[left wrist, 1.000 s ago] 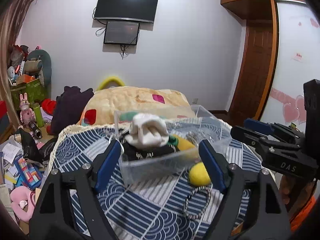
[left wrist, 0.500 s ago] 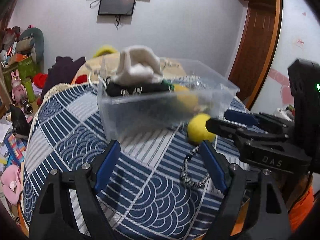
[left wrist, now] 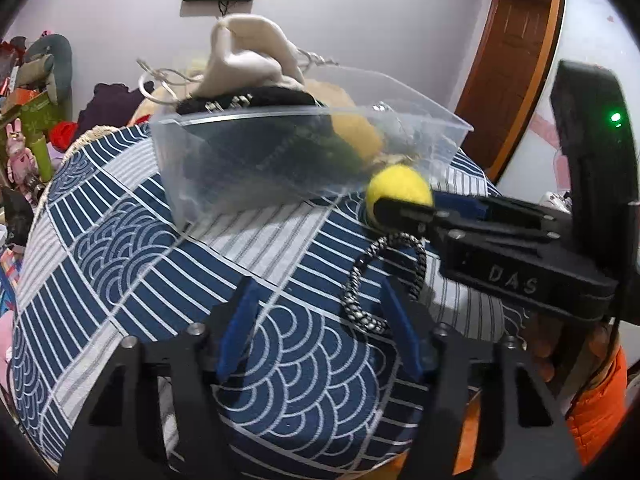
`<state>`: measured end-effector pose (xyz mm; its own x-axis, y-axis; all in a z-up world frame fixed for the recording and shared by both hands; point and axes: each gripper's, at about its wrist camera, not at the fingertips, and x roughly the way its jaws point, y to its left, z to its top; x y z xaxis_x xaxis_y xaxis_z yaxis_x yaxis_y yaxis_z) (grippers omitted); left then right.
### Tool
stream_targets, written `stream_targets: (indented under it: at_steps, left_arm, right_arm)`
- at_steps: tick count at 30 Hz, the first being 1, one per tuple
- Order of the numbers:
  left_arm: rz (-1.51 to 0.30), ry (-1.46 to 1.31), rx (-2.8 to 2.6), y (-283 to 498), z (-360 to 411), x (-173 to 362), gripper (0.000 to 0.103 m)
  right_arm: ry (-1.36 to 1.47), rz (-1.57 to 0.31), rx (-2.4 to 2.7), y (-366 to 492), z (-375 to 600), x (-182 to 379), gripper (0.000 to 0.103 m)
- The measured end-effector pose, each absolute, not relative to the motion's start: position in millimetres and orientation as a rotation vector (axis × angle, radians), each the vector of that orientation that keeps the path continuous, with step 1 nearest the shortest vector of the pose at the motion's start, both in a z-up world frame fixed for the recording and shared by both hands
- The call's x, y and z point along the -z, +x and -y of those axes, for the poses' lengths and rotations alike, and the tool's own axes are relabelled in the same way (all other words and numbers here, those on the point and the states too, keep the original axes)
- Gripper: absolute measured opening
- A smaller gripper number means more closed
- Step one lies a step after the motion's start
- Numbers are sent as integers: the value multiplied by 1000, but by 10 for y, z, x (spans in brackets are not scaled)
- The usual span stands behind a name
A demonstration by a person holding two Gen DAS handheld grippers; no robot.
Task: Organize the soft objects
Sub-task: 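Grasp the beaded bracelet with the left gripper while the right gripper grasps the yellow felt ball, then place the bracelet into the box with the left gripper while the right places the ball in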
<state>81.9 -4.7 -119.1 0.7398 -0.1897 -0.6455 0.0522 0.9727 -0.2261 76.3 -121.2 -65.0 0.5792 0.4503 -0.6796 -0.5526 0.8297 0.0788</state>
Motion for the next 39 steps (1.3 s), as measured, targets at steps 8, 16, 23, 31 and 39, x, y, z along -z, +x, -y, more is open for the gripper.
stream_targets:
  at_steps: [8,16,23,31,39]
  left_arm:
    - [-726,-165,157,773,211,1214,36]
    - [-709,-163,132,752,252,1236,10]
    - [-666,-170,116,692,147,1088,8]
    - [-583,-184,93,659,19,787,8]
    - [-479,-151,93,775,-31,412,8]
  right_arm:
    - [-127,-684,-538,574,1495,522,42]
    - [-85,-673,-542,492,1626,488,42]
    - [-98,-636,-548,392,1566,390,42]
    - [-71,-597,-538,373,1612,244,42]
    - [-79,-546,-516,424,1602,68,42]
